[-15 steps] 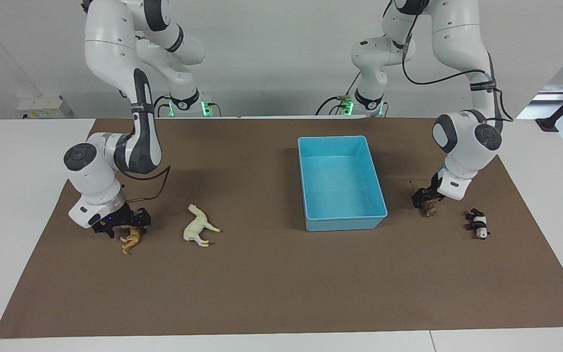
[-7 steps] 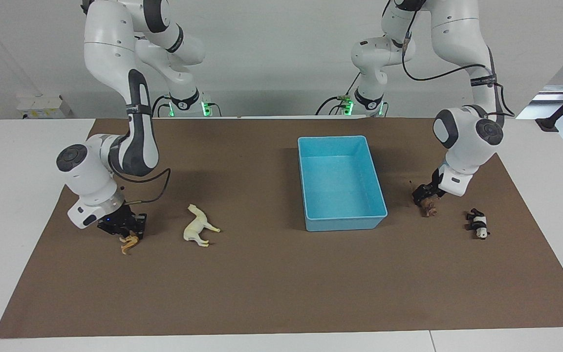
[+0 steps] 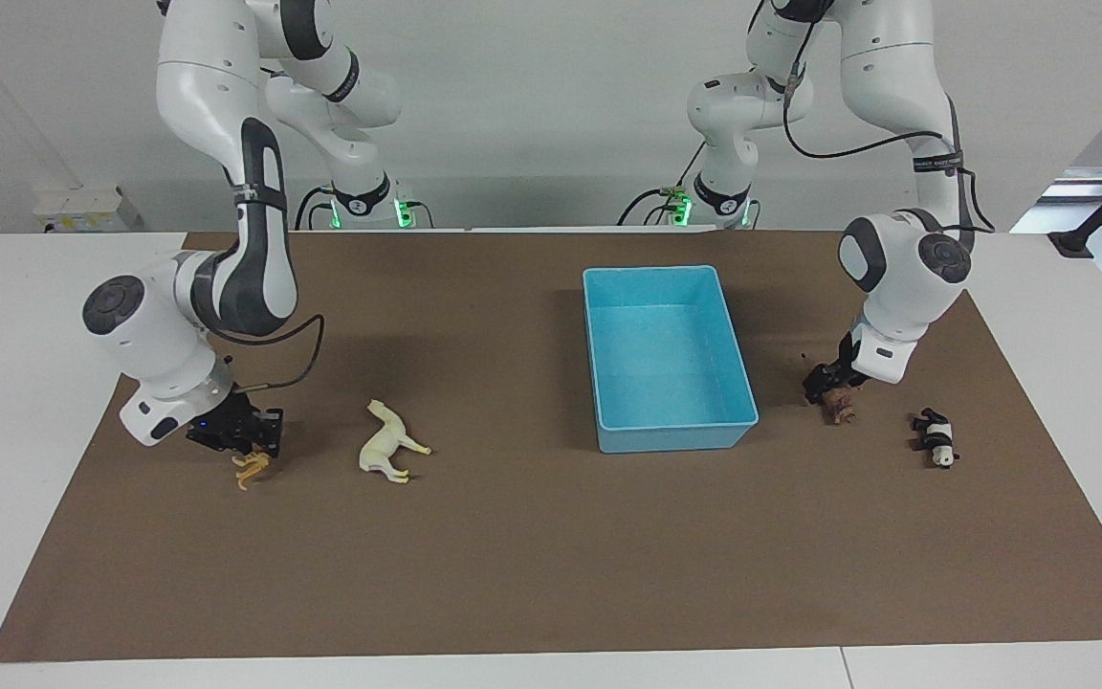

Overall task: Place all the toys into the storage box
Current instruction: 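Carry the deer with the left gripper while the right gripper grasps the tiger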

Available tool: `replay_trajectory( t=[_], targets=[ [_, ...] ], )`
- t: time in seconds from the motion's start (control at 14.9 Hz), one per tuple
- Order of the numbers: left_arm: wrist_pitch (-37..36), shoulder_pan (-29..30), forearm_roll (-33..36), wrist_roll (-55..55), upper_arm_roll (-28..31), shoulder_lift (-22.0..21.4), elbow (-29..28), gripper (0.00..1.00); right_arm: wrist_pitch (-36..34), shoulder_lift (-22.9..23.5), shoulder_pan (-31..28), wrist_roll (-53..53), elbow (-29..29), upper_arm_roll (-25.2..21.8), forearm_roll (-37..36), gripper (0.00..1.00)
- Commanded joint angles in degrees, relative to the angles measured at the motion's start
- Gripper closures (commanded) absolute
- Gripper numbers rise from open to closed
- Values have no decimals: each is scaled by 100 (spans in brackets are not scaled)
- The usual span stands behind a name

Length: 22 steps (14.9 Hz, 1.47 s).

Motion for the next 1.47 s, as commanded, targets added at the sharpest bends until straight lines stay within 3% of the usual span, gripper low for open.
replay_trajectory(
  t=[0.0,0.13,0.2,0.4,0.6,0.94,1.34,1.41],
  targets=[
    [175,-130,84,-289,42,-119,-178,54,-692,-643,-18,50,57,1,-411,100],
    [167,-130,84,-316,42,-111,-152,87,-1323,-907,26,234,274,-8,-447,100],
    [158,-130,84,-316,42,-102,-117,92,-1779,-943,52,566,537,19,-482,100],
    [61,-130,84,-342,42,-93,67,97,-2775,-952,385,1359,1311,54,-649,100],
    [-542,-130,84,-351,42,-110,558,97,-3093,-1031,492,1474,1515,45,-667,100],
    [-2537,-655,84,-1340,-2,-154,2253,97,-3173,-1163,500,1509,1516,63,-667,100],
    [-2638,-2193,93,-3696,-2,-330,2415,92,-3173,-1172,492,1545,1507,63,-658,100],
    [-2550,-2370,93,-3960,-10,-339,2380,53,-3181,-1181,500,1632,1507,72,-658,100]
  ],
)
